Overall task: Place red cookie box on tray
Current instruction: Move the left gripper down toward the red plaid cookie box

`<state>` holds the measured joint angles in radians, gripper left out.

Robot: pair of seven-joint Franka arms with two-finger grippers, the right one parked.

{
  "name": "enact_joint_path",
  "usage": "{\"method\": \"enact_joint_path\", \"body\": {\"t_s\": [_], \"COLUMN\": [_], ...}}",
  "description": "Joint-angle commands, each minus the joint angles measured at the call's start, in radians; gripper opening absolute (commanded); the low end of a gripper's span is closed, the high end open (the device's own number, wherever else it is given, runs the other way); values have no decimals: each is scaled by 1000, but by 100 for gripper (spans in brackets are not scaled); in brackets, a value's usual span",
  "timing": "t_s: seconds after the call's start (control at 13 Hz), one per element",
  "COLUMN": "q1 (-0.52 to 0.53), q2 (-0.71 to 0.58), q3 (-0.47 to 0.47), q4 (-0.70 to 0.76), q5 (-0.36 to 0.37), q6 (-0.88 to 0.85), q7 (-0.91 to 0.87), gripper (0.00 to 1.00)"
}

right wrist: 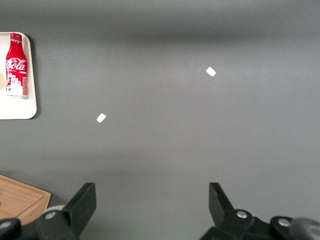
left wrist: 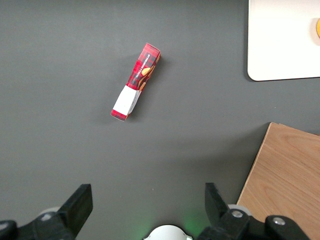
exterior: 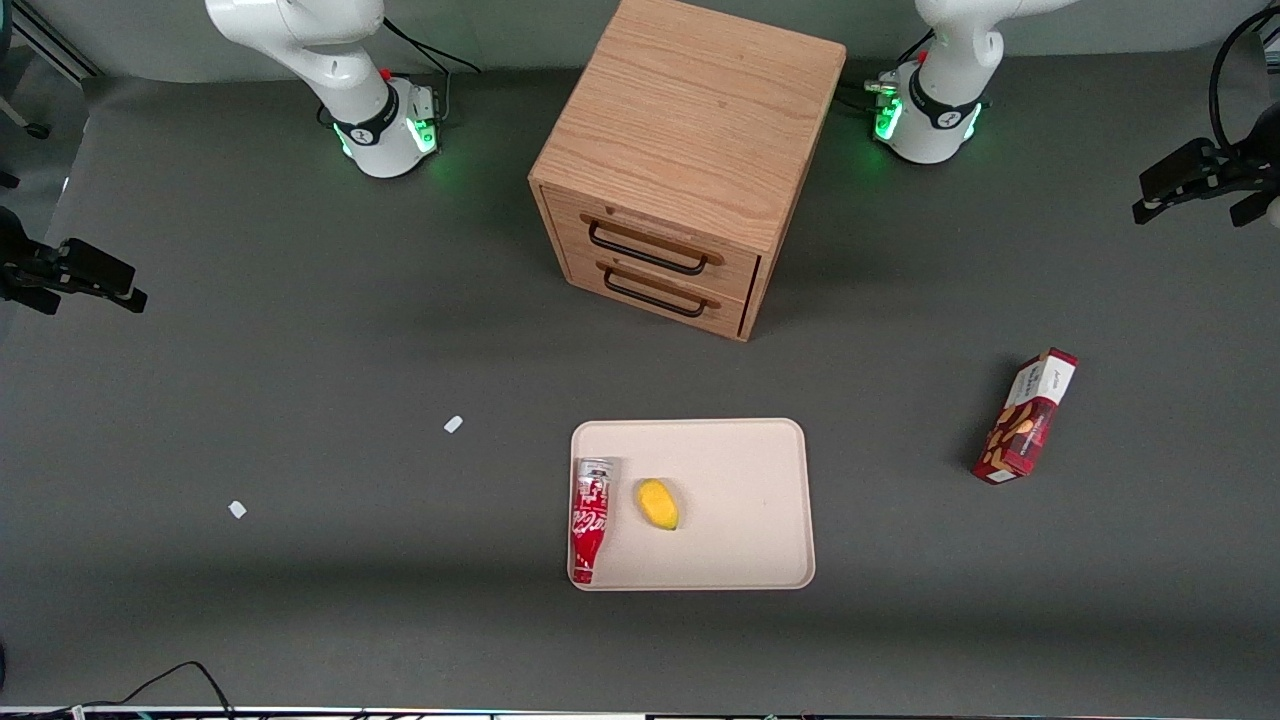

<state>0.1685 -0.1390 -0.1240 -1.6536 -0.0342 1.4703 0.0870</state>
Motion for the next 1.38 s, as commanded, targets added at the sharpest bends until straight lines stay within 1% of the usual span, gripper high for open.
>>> {"method": "enact_joint_path", "body": {"t_s": [0.0,0.23,0.31,0.38,0.46,0.62,0.69,0.92,1.08,1.31], "q1": [12,12,12,12,12,16,20,19,12,3], "q2": [15,42,70,97,120,153,173,271,353,455], "q3": [-14,-14,-14,-13,-8,0,0,6,6,36], "q4": [28,11,5,-9,-41,-144,-194,-313,-342,-354], "q5": [14,14,19,39,48,54,72,91,152,157], "q6": [-22,1,13,33,74,229,308,577,717,847], "q7": [-6,11,58,153,204,226,243,252,289,338], "gripper": [100,100,100,100,100,100,100,100,100,100]}}
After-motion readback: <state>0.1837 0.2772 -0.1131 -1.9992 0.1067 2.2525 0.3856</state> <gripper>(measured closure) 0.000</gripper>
